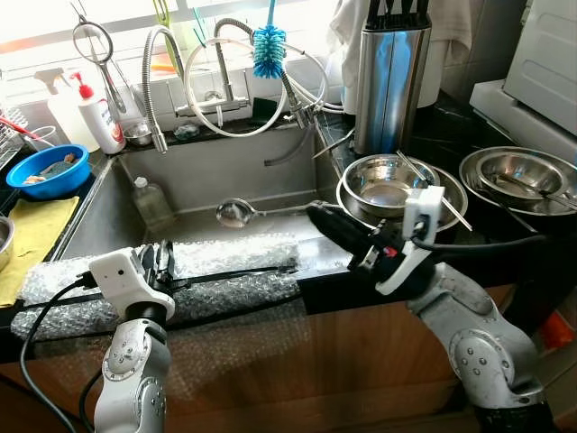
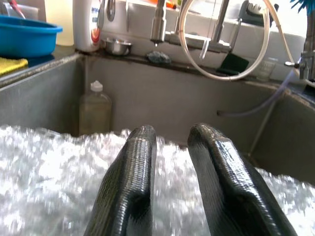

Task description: Kitchen organization

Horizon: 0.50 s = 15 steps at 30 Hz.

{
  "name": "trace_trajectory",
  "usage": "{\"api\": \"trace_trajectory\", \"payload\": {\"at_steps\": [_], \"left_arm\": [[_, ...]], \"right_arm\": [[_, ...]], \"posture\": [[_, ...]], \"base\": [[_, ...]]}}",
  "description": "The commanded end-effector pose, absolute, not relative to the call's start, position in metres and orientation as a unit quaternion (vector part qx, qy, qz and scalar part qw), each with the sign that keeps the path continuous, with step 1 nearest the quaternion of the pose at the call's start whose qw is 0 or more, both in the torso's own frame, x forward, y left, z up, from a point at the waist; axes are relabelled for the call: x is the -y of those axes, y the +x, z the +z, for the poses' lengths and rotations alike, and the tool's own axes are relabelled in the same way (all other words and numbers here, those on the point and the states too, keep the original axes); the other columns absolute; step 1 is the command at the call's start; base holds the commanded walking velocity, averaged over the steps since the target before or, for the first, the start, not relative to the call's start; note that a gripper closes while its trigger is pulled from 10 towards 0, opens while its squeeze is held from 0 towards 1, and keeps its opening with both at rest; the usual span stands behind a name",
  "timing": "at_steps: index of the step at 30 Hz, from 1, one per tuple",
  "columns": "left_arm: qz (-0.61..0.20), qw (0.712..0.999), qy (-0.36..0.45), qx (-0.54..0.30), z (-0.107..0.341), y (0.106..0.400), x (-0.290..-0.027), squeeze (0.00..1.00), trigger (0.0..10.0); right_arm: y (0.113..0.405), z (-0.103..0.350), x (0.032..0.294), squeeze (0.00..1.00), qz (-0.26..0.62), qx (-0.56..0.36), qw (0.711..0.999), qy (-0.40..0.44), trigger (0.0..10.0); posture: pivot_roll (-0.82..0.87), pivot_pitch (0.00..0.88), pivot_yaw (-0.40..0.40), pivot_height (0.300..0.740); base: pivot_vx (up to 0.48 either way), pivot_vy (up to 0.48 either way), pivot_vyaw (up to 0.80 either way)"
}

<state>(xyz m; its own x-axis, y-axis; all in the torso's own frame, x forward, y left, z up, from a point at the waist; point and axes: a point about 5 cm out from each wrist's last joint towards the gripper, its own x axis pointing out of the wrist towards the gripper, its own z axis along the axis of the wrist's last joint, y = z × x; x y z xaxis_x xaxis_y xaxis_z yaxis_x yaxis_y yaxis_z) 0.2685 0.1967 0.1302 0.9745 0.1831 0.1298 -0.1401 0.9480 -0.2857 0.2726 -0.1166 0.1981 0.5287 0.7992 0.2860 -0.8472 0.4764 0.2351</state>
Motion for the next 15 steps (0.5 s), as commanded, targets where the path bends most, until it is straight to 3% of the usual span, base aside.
{"api": "trace_trajectory", "payload": {"at_steps": [1,10,15], "left_arm": [[0.091,0.983,-0.137,0.083,0.133,0.272,-0.202,0.00,10.0],[0.073,0.969,-0.214,0.099,0.145,0.283,-0.199,0.00,10.0],[0.065,0.961,-0.245,0.106,0.150,0.286,-0.200,0.00,10.0]], "right_arm": [[0.275,0.202,0.116,0.00,0.484,0.081,0.850,0.195,10.0],[0.266,0.193,0.117,0.00,0.502,0.072,0.814,0.285,10.0],[0.262,0.183,0.117,0.00,0.504,0.053,0.813,0.287,10.0]], "posture": [[-0.10,0.000,0.128,0.740],[-0.10,0.000,0.138,0.740],[-0.10,0.000,0.141,0.740]], "base": [[0.000,0.000,0.00],[0.000,0.000,0.00],[0.000,0.000,0.00]]}}
